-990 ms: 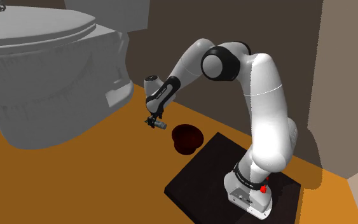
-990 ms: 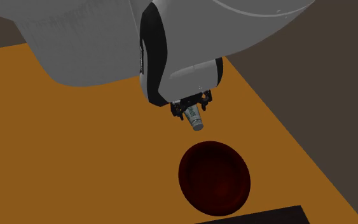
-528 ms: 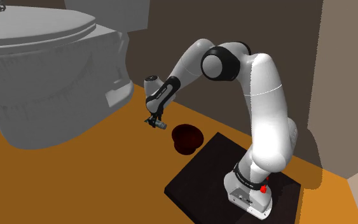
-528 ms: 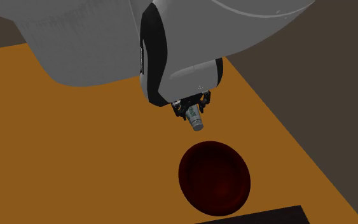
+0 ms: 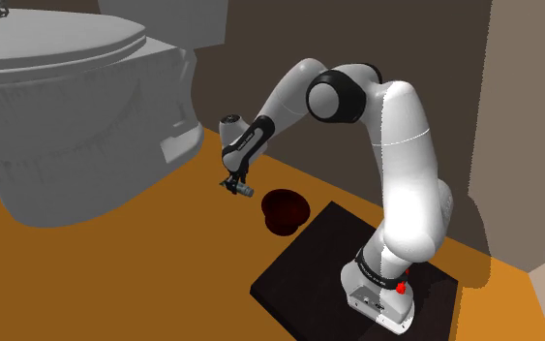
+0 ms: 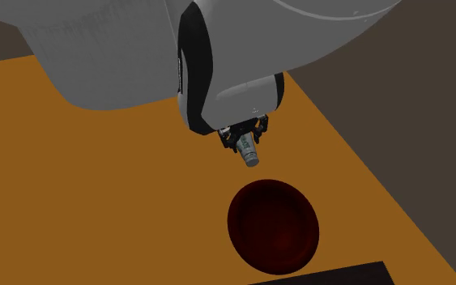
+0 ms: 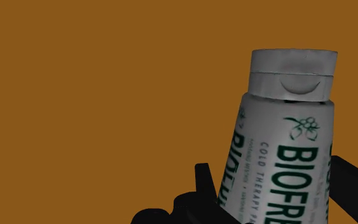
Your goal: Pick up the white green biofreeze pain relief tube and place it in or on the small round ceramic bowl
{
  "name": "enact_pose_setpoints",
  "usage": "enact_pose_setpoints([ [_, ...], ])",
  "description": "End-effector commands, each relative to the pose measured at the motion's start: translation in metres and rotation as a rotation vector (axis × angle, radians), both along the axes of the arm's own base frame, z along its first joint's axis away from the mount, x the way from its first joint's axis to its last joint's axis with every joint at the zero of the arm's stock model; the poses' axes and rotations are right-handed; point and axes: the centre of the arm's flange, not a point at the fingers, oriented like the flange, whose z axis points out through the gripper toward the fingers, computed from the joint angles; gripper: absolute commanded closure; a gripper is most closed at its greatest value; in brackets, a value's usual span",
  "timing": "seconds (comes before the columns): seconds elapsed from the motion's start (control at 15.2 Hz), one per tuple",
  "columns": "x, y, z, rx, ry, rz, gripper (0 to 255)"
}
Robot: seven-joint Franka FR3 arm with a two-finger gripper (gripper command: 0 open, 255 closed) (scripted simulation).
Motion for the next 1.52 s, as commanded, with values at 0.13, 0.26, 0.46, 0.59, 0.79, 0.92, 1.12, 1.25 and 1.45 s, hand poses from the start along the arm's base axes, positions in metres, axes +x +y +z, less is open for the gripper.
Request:
enact_pose_setpoints([
  [0.13, 0.0, 0.0, 0.019, 0.0, 0.0, 0.0, 255],
  [0.26, 0.0, 0.0, 0.03, 0.0, 0.0, 0.0, 255],
  [0.46, 0.0, 0.0, 0.046, 0.0, 0.0, 0.0, 255],
  [0.59, 0.0, 0.0, 0.056, 0.0, 0.0, 0.0, 255],
  [0.79, 0.0, 0.0, 0.072, 0.0, 0.0, 0.0, 255],
  [0.92, 0.0, 0.0, 0.083, 0.0, 0.0, 0.0, 255],
  [1.12, 0.0, 0.0, 0.099, 0.0, 0.0, 0.0, 255],
  [1.25, 0.0, 0.0, 0.109, 0.0, 0.0, 0.0, 255],
  [1.45, 0.0, 0.0, 0.125, 0.0, 0.0, 0.0, 255],
])
